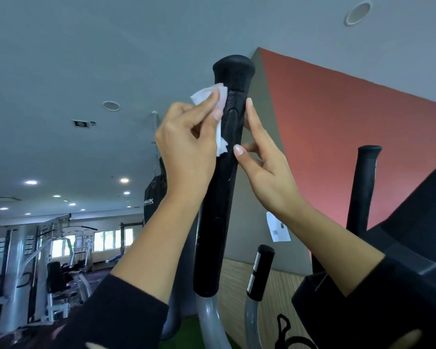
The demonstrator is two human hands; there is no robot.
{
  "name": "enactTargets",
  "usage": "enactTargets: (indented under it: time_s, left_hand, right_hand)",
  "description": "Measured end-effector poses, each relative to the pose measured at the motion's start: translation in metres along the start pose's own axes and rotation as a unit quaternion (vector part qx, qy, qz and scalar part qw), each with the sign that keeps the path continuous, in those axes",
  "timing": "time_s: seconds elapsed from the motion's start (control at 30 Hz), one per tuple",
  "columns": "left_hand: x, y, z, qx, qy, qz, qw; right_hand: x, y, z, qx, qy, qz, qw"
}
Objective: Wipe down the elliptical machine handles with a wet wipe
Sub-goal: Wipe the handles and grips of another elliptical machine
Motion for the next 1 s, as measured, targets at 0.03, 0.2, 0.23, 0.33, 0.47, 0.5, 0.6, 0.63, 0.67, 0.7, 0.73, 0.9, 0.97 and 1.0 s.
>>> enactTargets:
  time_s: [0.03, 0.2, 0.23, 0.33, 0.47, 0.5, 0.6, 0.63, 0.67, 0.7, 0.73, 0.9, 0.97, 1.0]
  left_hand:
    - [-0.003, 0.001, -0.006, -0.01, 0.0, -0.003, 1.0]
    - [-0.022, -0.013, -0.058, -0.037, -0.007, -0.005, 0.999]
    - [-0.024, -0.016, -0.063, -0.035, -0.013, -0.006, 0.999]
    - [-0.027, -0.024, -0.053, -0.005, -0.028, -0.018, 0.999]
    - [-0.026, -0.009, -0.02, -0.013, -0.041, -0.045, 0.998]
    - [-0.026, -0.006, -0.02, -0.023, -0.04, -0.047, 0.998]
    - [-0.032, -0.007, -0.043, -0.04, -0.032, -0.061, 0.997]
    - [-0.036, -0.009, -0.054, -0.044, -0.034, -0.064, 0.996]
    - [-0.041, -0.012, -0.066, -0.049, -0.045, -0.068, 0.995]
    - [-0.046, -0.013, -0.075, -0.054, -0.062, -0.075, 0.994]
    - [-0.05, -0.015, -0.082, -0.059, -0.077, -0.08, 0.992]
    - [-0.042, -0.025, -0.059, -0.013, -0.063, -0.067, 0.996]
    - [-0.036, -0.018, -0.045, -0.018, -0.055, -0.073, 0.996]
    - [-0.034, -0.013, -0.043, -0.026, -0.051, -0.077, 0.995]
  right_hand:
    - [0.0, 0.0, 0.0, -0.001, 0.0, 0.0, 1.0]
    - [0.001, 0.002, -0.005, -0.009, 0.002, -0.007, 1.0]
    - [0.001, 0.003, -0.006, -0.013, 0.003, -0.009, 1.0]
    - [0.001, 0.006, -0.009, -0.019, 0.003, -0.006, 1.0]
    - [0.002, 0.007, -0.009, -0.017, -0.004, -0.001, 1.0]
    - [0.002, 0.007, -0.009, -0.018, -0.004, -0.001, 1.0]
    - [0.004, 0.006, -0.011, -0.017, 0.0, -0.007, 1.0]
    - [0.004, 0.006, -0.011, -0.018, 0.001, -0.011, 1.0]
    - [0.004, 0.007, -0.012, -0.021, 0.002, -0.016, 1.0]
    - [0.005, 0.008, -0.014, -0.024, 0.004, -0.022, 0.999]
    - [0.006, 0.009, -0.015, -0.027, 0.006, -0.026, 0.999]
    - [0.008, 0.011, -0.018, -0.029, 0.005, -0.031, 0.999]
    - [0.008, 0.011, -0.019, -0.031, 0.005, -0.028, 0.999]
    - [0.008, 0.012, -0.02, -0.031, 0.006, -0.028, 0.999]
Point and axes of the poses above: each hand's wrist, its own z-axis towards the middle knuckle, its own y-axis out of the palm, x = y × z, the point moved 9 cm from there along z, towards the middle knuckle, and after that the axes turned 4 degrees about -x, right-handed, at the moved point
